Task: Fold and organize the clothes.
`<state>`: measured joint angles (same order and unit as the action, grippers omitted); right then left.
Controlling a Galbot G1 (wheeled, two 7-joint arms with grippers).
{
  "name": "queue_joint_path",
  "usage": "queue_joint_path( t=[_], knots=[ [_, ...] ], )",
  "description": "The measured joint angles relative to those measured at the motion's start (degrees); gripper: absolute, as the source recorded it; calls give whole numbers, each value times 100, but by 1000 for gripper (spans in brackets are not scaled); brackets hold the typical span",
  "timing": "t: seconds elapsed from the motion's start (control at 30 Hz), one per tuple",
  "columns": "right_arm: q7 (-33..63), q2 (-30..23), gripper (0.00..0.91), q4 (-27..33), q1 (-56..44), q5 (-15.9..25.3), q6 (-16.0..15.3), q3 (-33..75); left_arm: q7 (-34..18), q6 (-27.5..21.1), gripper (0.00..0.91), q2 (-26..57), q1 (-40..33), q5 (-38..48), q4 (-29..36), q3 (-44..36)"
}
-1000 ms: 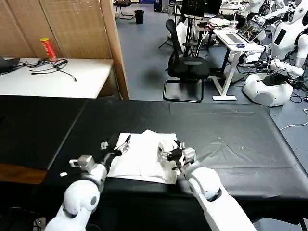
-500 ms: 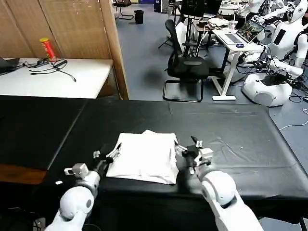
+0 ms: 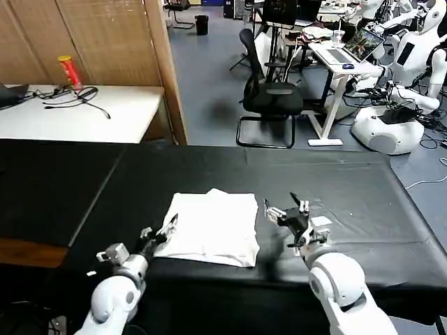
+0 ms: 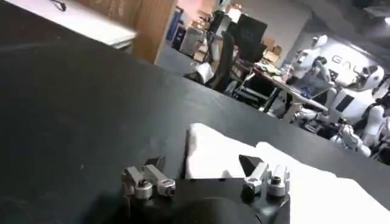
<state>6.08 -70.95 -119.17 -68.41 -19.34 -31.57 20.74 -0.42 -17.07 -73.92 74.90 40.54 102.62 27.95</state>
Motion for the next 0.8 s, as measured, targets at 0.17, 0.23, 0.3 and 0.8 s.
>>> queue_joint_path(
  t=[0.17, 0.23, 0.3, 0.8],
  knots=[
    [-2, -27, 878, -14, -33, 15, 19, 28, -87, -121, 0, 0, -43, 293, -15, 29],
    [-2, -27, 878, -14, -39, 17, 21, 56, -118, -142, 0, 6, -59, 256, -9, 31],
    [-3, -27, 878, -14, -45, 17, 24, 99, -137, -175, 0, 36, -78, 91, 40, 56],
    [-21, -107, 878, 44, -144, 29, 96, 262, -28, -94, 0, 1749, -50, -2344, 867, 966]
  ],
)
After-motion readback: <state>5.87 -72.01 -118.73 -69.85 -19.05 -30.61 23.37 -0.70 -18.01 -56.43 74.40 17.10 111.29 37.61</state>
